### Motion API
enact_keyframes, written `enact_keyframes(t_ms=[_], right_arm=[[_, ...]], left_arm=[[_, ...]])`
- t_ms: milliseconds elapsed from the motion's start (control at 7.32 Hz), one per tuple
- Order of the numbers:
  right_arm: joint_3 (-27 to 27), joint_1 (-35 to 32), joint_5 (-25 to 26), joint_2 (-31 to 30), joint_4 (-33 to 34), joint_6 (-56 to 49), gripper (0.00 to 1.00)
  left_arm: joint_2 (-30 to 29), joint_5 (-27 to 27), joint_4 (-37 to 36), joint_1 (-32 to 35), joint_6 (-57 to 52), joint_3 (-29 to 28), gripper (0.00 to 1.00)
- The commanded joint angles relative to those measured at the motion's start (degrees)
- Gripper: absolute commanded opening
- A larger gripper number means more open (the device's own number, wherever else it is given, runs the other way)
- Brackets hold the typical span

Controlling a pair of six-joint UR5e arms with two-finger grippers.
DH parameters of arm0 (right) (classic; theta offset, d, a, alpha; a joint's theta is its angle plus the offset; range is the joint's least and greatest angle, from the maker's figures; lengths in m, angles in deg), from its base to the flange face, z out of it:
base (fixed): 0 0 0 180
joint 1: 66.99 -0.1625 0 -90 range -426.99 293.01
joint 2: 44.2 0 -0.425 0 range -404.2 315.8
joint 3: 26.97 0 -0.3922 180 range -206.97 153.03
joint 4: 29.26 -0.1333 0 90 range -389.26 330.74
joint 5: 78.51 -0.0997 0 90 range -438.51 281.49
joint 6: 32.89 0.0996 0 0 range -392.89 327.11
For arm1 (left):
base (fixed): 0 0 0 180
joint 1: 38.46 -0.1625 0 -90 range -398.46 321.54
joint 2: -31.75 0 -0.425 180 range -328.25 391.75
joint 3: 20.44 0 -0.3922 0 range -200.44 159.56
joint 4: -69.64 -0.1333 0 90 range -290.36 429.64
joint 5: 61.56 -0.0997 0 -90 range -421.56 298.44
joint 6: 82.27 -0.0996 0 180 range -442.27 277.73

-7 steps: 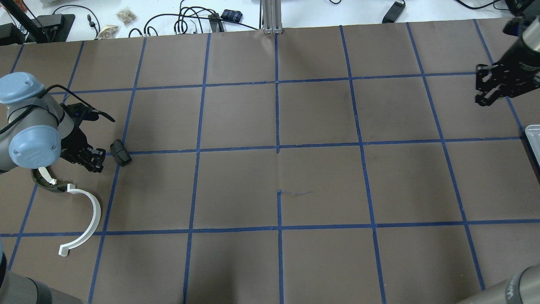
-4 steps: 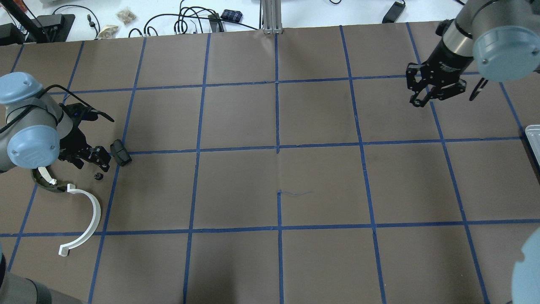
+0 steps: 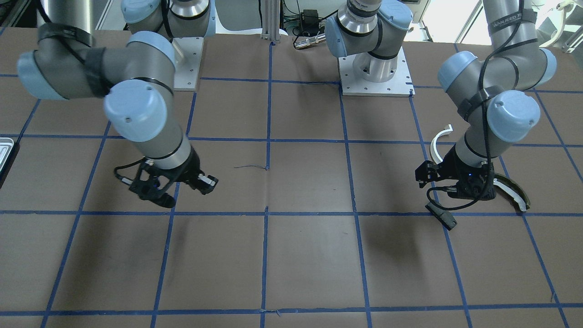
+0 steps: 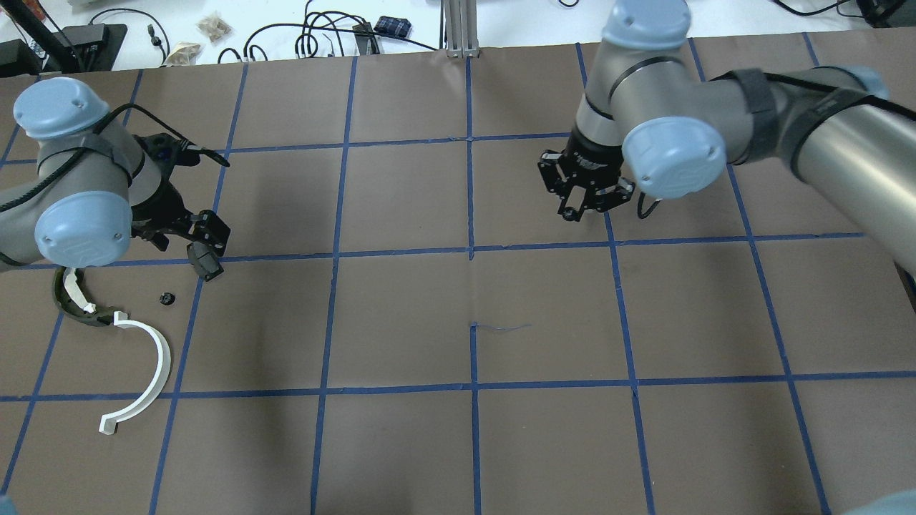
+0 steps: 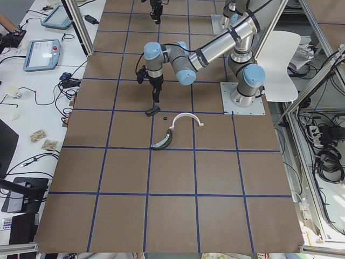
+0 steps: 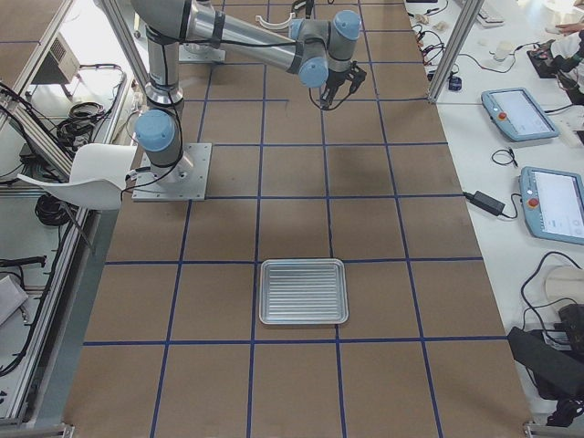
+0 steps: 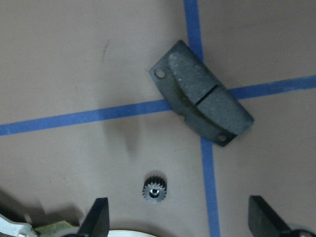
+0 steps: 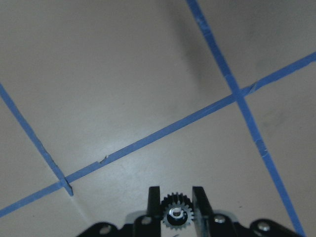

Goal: Place bearing gear from tray to pile

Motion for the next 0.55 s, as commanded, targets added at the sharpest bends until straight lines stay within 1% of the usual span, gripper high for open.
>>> enact_keyframes(t_ms=[0, 137, 273, 410], right_arm=[[6.78, -7.25, -3.44, 1.97, 12.4, 8.94, 0.0], [9.51, -9.53, -3.82, 3.37, 17.16, 11.14, 0.0], [10.41, -12.17, -3.91, 4.69, 20.43, 13.77, 0.0], [10.33, -13.85, -3.82, 5.84, 21.77, 15.1, 0.0]], left_arm=[[2.67, 0.15, 14.01, 11.93, 19.19, -11.0, 1.0], [2.15, 0.33, 18.17, 16.59, 21.37, -16.89, 1.0], [2.06, 0.24, 18.82, 20.56, 21.74, -20.87, 1.0], [3.54, 0.24, 20.65, 21.64, 21.74, -22.73, 1.0]])
